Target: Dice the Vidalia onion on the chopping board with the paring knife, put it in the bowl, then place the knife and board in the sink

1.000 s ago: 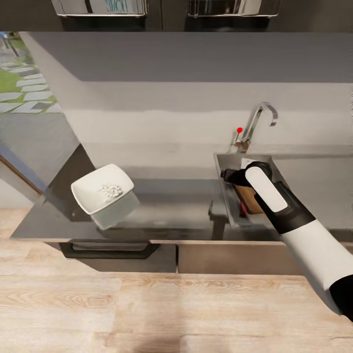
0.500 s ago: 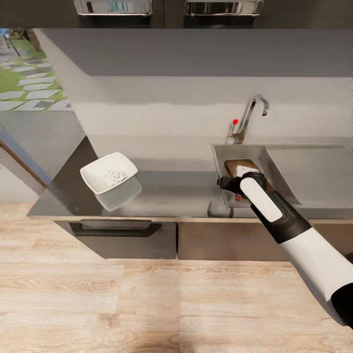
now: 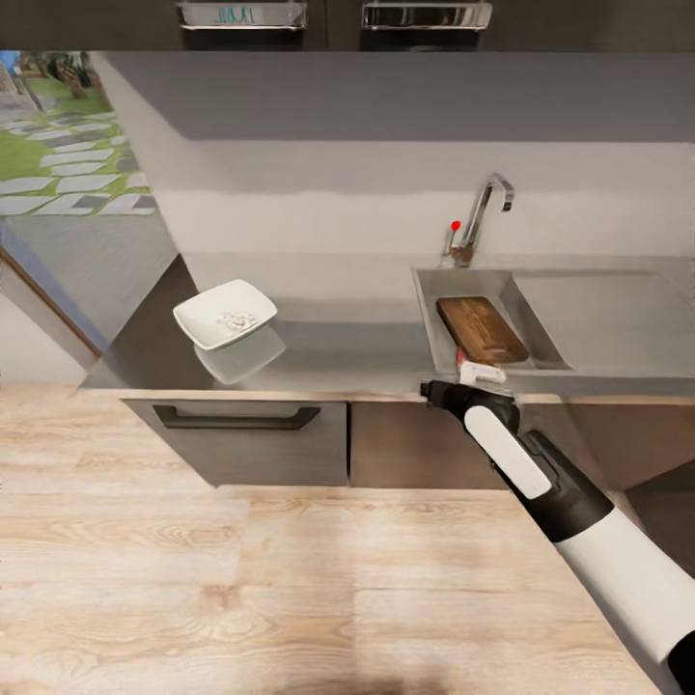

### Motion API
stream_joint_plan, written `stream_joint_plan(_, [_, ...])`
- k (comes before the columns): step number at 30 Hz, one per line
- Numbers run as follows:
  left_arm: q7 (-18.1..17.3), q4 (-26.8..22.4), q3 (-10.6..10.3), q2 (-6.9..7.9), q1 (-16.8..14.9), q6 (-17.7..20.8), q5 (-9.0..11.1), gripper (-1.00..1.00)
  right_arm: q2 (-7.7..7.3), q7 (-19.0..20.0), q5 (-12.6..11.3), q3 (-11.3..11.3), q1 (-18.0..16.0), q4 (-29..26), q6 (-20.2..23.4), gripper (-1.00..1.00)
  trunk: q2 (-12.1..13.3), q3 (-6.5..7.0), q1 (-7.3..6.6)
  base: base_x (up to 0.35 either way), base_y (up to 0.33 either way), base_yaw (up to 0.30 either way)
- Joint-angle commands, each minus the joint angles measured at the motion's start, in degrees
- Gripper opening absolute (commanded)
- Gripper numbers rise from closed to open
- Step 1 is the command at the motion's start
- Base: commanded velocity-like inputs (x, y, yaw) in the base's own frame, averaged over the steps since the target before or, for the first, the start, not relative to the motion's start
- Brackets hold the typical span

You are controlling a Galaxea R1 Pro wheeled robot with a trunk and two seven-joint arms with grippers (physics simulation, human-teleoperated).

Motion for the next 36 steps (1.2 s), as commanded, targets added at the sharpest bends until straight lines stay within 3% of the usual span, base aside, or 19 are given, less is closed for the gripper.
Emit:
stream_joint_plan(1, [0.5, -0.1, -0.5, 0.05, 0.0, -0.1, 0.4, 1.00, -0.06, -0.5, -0.4, 0.7, 0.3, -0.1, -0.5, 1.00, -0.1, -0.09, 0.01, -0.260, 0.000, 0.000])
stream_joint_plan(4, [0.5, -0.1, -0.5, 0.05, 0.0, -0.1, 0.3, 1.00, -0.41, -0.5, -0.4, 3.0, 0.9, -0.1, -2.7, 1.00, -0.1, -0.09, 0.01, -0.260, 0.000, 0.000])
stream_joint_plan(6, [0.5, -0.1, -0.5, 0.05, 0.0, -0.1, 0.3, 1.00, -0.93, -0.5, -0.4, 5.7, 1.1, -0.1, -5.1, 1.00, -0.1, -0.09, 0.01, -0.260, 0.000, 0.000])
stream_joint_plan(9, [0.5, -0.1, -0.5, 0.05, 0.0, -0.1, 0.3, 1.00, -2.07, -0.5, -0.3, 11.2, 1.4, 0.1, -9.8, 1.00, -0.1, -0.09, 0.01, -0.241, 0.000, 0.000])
stream_joint_plan(13, [0.5, -0.1, -0.4, 0.05, 0.0, 0.0, 0.3, 1.00, -3.19, -0.6, -0.2, 20.3, 3.1, 0.8, -19.3, 1.00, -0.1, -0.09, 0.01, -0.057, 0.000, 0.000])
stream_joint_plan(16, [0.5, -0.2, -0.4, 0.05, 0.0, 0.0, 0.3, 1.00, -4.09, -0.7, -0.2, 31.4, 4.6, 4.6, -29.2, 1.00, -0.1, -0.09, 0.01, -0.007, 0.000, 0.000])
stream_joint_plan(17, [0.6, -0.3, -0.4, 0.05, 0.0, 0.0, 0.3, 1.00, -4.09, -0.7, -0.3, 37.0, 4.8, 8.0, -34.5, 1.00, -0.1, -0.09, 0.01, -0.002, 0.000, 0.000])
stream_joint_plan(19, [0.6, -0.5, -0.4, 0.05, 0.0, 0.0, 0.3, 1.00, -3.94, -0.8, -0.5, 45.4, 4.9, 12.8, -42.4, 1.00, -0.1, -0.09, 0.01, -0.001, 0.000, 0.000])
stream_joint_plan(21, [0.6, -1.2, -0.4, 0.05, 0.0, 0.0, 0.2, 1.00, -3.63, -1.0, -2.5, 57.8, 5.3, 18.3, -52.5, 1.00, -0.1, -0.09, 0.01, 0.000, 0.000, 0.000])
stream_joint_plan(23, [0.7, -1.9, -0.4, 0.05, 0.0, 0.0, 0.2, 1.00, -3.66, -1.0, -6.7, 63.9, 7.0, 20.1, -58.2, 1.00, -0.1, -0.09, 0.01, 0.000, 0.000, 0.000])
stream_joint_plan(24, [0.7, -2.8, -0.4, 0.12, 0.0, 0.0, 0.2, 1.00, -3.75, -1.0, -10.7, 67.2, 8.4, 21.2, -62.7, 1.00, -0.1, -0.09, 0.01, 0.000, 0.000, 0.000])
stream_joint_plan(26, [0.7, -4.6, -0.4, 0.55, 0.0, 0.0, 0.2, 1.00, -3.71, -0.9, -15.7, 72.7, 10.5, 23.2, -70.7, 1.00, -0.1, -0.09, 0.01, 0.000, 0.000, 0.000])
stream_joint_plan(28, [0.7, -7.0, -0.4, 1.05, 0.0, 0.0, 0.2, 1.00, -3.48, -1.0, -17.7, 78.7, 13.2, 24.5, -77.6, 1.00, -0.1, -0.09, 0.01, 0.000, 0.000, 0.000])
stream_joint_plan(29, [0.8, -7.9, -0.4, 1.17, 0.0, 0.0, 0.2, 1.00, -3.32, -1.0, -18.3, 80.2, 14.5, 24.9, -79.9, 1.00, -0.1, -0.09, 0.01, 0.000, 0.000, 0.000])
stream_joint_plan(31, [0.9, -9.9, -0.3, 1.31, 0.0, 0.0, 0.3, 1.00, -2.04, -1.4, -20.8, 82.0, 18.4, 27.0, -84.0, 1.00, -0.1, -0.09, 0.01, 0.000, 0.000, 0.000])
stream_joint_plan(33, [1.0, -11.0, -0.3, 1.34, 0.0, 0.0, 0.3, 1.00, 0.89, -2.2, -24.0, 82.6, 21.5, 31.3, -85.6, 1.00, -0.1, -0.09, 0.01, 0.000, 0.000, 0.000])
stream_joint_plan(34, [1.0, -11.5, -0.3, 1.35, 0.0, 0.1, 0.3, 1.00, 2.80, -2.6, -25.7, 82.7, 23.1, 34.3, -86.1, 1.00, -0.1, -0.09, 0.01, 0.000, 0.000, 0.000])
stream_joint_plan(35, [1.0, -11.9, -0.3, 1.36, 0.0, 0.1, 0.3, 1.00, 6.13, -2.9, -27.7, 82.8, 25.7, 39.2, -86.9, 1.00, -0.1, -0.09, 0.01, 0.000, 0.000, 0.000])
stream_joint_plan(36, [1.0, -12.1, -0.3, 1.37, 0.0, 0.1, 0.3, 1.00, 8.47, -3.1, -28.5, 82.9, 27.4, 42.6, -87.5, 1.00, -0.1, -0.09, 0.01, 0.000, 0.000, 0.000])
